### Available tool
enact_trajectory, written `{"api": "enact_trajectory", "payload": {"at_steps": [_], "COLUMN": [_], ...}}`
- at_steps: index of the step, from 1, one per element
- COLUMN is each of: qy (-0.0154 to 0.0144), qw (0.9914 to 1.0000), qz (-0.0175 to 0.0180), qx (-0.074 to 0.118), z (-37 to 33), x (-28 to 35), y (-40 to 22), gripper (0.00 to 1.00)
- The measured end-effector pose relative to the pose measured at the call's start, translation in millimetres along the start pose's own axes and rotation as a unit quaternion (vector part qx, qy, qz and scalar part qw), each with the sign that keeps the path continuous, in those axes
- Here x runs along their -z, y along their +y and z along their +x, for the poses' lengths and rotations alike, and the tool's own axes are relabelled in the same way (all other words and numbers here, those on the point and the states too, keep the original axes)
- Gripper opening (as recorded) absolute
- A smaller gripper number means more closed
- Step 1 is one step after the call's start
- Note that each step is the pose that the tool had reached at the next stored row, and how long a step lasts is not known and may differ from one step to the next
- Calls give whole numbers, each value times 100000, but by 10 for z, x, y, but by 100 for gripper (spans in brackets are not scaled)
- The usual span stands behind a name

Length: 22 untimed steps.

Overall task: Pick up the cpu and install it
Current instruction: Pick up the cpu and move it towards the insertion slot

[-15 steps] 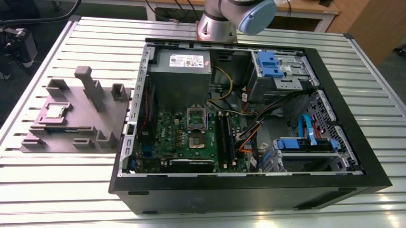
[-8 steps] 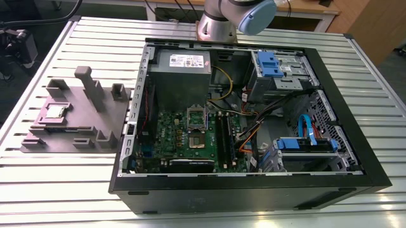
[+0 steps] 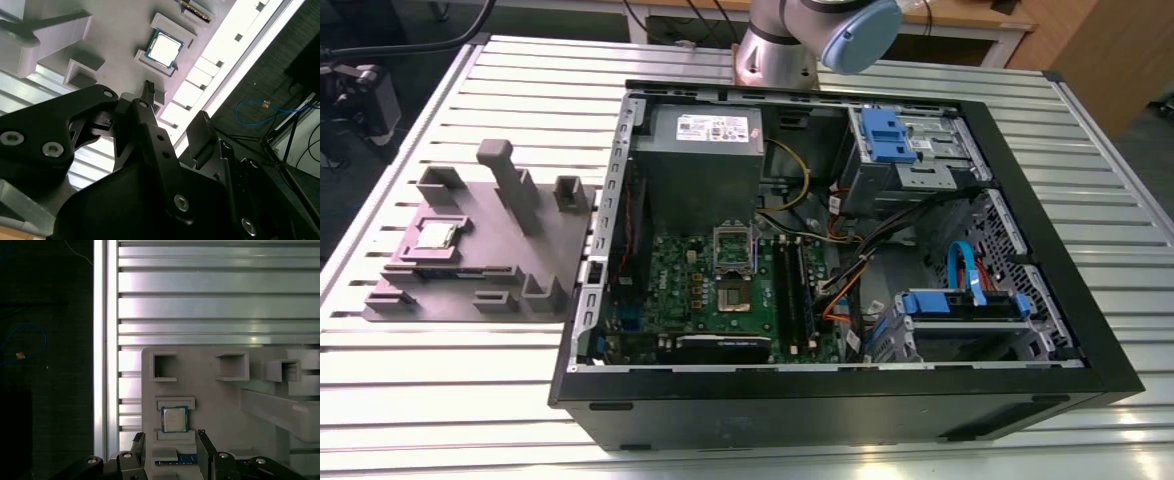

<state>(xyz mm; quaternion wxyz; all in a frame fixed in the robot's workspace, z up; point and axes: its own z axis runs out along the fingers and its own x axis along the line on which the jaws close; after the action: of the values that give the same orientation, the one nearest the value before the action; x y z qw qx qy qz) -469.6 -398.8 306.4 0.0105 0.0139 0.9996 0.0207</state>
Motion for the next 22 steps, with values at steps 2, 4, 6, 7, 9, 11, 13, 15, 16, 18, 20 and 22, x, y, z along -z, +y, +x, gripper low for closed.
{"api": "enact_trajectory", "payload": {"at_steps": [2,4,6,7,9,11,13,15,16,18,20,22], "qy": [4,6,4,2,1,10,5,5,2,3,5,6], "qw": [100000,100000,100000,100000,100000,100000,100000,100000,100000,100000,100000,100000], "qz": [3,3,4,0,1,6,5,2,3,3,3,2], "qx": [0,-1,0,0,1,-1,-1,1,1,0,1,-1], "z": [0,0,0,0,0,1,1,1,1,1,1,1], "x": [-6,-12,-17,-20,-25,-28,-31,-35,-37,-42,-46,-50], "y": [0,0,-1,-1,-1,-1,-2,-2,-2,-2,-2,-2], "gripper": [53,53,53,53,53,53,53,53,53,53,53,53]}}
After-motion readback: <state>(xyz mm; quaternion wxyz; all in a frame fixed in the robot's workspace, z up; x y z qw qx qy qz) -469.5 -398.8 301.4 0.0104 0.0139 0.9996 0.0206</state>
